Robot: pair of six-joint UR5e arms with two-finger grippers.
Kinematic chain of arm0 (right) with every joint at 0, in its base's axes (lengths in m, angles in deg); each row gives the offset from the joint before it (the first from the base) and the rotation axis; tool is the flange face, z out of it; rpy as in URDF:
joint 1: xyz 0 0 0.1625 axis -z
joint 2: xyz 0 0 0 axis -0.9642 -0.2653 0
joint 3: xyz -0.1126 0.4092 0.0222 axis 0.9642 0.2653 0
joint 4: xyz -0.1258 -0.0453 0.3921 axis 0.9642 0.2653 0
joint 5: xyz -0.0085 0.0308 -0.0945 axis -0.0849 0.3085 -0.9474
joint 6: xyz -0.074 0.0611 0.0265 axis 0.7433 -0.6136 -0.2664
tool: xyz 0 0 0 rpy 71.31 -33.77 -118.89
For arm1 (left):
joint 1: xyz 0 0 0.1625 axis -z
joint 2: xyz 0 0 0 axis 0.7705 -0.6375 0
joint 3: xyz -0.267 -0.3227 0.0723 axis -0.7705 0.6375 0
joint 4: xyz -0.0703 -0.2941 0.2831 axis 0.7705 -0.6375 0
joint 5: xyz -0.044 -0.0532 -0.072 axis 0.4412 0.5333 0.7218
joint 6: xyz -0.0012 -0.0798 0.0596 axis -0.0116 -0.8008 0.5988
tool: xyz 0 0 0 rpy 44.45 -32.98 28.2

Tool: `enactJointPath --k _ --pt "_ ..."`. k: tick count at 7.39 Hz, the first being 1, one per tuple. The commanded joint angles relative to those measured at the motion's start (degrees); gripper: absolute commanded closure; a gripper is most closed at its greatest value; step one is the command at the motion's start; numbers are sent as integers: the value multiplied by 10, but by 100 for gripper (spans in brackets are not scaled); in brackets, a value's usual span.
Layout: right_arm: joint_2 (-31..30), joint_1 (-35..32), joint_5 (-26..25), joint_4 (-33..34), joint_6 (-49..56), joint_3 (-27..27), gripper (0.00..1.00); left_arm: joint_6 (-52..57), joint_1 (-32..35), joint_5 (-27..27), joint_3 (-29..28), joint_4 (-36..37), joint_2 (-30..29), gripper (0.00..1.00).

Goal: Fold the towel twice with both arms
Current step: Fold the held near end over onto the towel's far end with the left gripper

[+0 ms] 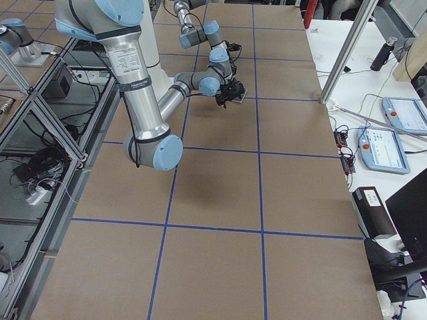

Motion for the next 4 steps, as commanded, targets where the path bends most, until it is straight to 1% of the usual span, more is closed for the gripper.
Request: enactJointPath --k 1,4 --pt "-1 0 0 0 0 2 0 4 17 1 -66 -2 -52 100" --pt "-1 1 0 0 0 1 0 8 37 23 -67 -2 -66 100"
